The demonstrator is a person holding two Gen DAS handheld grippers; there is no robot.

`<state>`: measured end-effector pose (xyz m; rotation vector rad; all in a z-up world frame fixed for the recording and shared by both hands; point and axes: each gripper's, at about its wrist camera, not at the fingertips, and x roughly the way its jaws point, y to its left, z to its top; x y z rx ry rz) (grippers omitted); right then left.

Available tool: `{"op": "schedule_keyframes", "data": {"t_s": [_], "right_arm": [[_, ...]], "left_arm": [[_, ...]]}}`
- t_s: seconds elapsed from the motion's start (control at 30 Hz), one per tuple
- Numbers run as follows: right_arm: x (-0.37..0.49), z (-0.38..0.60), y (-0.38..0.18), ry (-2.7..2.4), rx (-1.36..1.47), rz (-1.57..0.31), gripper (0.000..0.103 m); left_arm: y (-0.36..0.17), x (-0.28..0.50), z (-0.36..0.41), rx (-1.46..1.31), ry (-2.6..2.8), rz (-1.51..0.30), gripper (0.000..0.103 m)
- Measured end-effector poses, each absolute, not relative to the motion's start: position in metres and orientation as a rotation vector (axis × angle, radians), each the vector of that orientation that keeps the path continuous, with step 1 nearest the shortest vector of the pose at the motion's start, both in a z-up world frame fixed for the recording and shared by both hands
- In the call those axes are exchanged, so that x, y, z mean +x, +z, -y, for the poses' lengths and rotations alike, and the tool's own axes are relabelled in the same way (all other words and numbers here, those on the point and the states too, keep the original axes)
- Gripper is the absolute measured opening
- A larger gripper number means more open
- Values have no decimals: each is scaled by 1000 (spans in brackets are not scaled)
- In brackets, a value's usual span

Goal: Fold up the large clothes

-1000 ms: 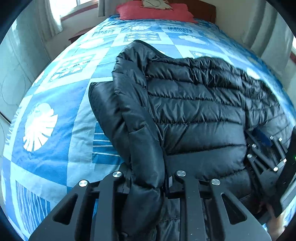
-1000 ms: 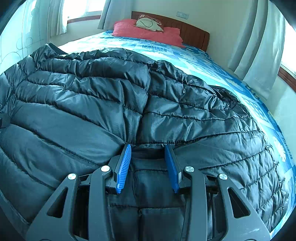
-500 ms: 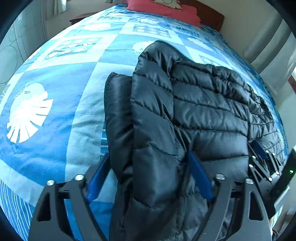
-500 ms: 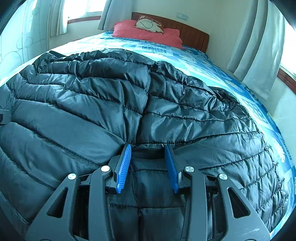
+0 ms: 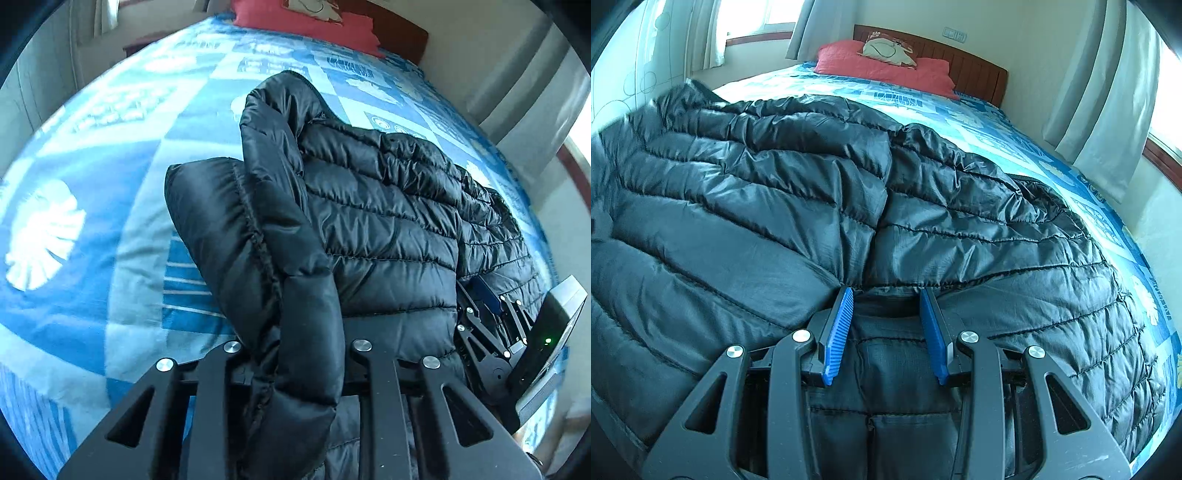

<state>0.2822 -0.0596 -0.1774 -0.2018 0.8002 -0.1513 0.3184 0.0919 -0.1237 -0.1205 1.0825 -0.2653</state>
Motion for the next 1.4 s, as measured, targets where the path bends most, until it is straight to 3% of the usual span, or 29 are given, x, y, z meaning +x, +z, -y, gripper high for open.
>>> {"op": "schedule_keyframes", "data": {"t_s": [0.37, 0.53, 0.73, 1.13, 1.4], "right_arm": [[298, 81, -163, -122, -164, -831, 37], [292, 123, -134, -129, -156, -782, 46], [279, 200, -113, -191, -143, -757, 47], [224, 344, -117, -334, -81, -762, 54], [196, 395, -138, -414, -31, -790, 54]], "left_arm": [[-62, 299, -49, 44, -176, -987, 20], [-43, 289, -24, 105, -130, -938, 20], [-24, 284, 21, 186, -107, -896, 20], [-33, 261, 168, 391, -122, -822, 21], [-81, 242, 258, 446, -199, -875, 22]]}}
